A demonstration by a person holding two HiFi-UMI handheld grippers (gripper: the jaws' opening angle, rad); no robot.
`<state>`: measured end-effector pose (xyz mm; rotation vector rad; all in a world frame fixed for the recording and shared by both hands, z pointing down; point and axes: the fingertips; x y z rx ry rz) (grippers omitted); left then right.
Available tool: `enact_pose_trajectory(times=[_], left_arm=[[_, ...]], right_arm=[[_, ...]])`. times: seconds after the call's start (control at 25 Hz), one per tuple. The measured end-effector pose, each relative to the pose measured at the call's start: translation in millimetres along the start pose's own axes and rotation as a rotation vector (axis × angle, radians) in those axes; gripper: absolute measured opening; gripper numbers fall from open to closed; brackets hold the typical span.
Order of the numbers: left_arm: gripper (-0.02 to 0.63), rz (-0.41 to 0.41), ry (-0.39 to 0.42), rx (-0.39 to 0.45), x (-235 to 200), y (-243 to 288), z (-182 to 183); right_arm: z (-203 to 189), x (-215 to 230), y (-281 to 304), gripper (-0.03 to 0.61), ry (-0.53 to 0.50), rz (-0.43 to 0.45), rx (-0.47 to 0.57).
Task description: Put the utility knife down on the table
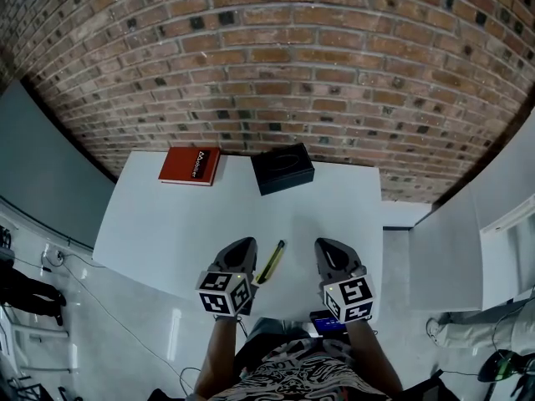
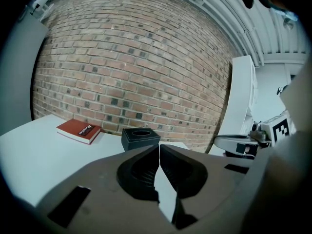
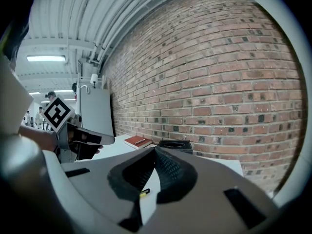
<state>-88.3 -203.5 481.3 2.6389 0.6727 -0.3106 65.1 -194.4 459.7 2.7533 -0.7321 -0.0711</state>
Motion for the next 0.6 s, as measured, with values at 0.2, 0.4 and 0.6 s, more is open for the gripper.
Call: enact_pose_trajectory(times=[0.2, 0.4, 0.6], left_arm=[[0.018, -0.001, 0.000, -0.003, -0.1, -0.7, -0.8], [0.018, -0.009, 0.000, -0.004, -0.2, 0.4, -0.6], [0.018, -0.023, 0.003, 0.005, -3.0, 4.3, 0.1]], right_arm=[[-0.9, 0.3, -1.7, 0.000, 0.001, -0.005, -0.005], [0.4, 0.6, -0.7, 0.000, 0.004, -0.006, -0.001], [-0.9, 2.9, 3.5, 0.000, 0.000, -0.012, 0.006]])
Point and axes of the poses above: the fingertips, and each gripper's own axes: y forward along the fingers, x to its right, z out of its top, and after that the axes turned 4 degrees about -z, right-handed
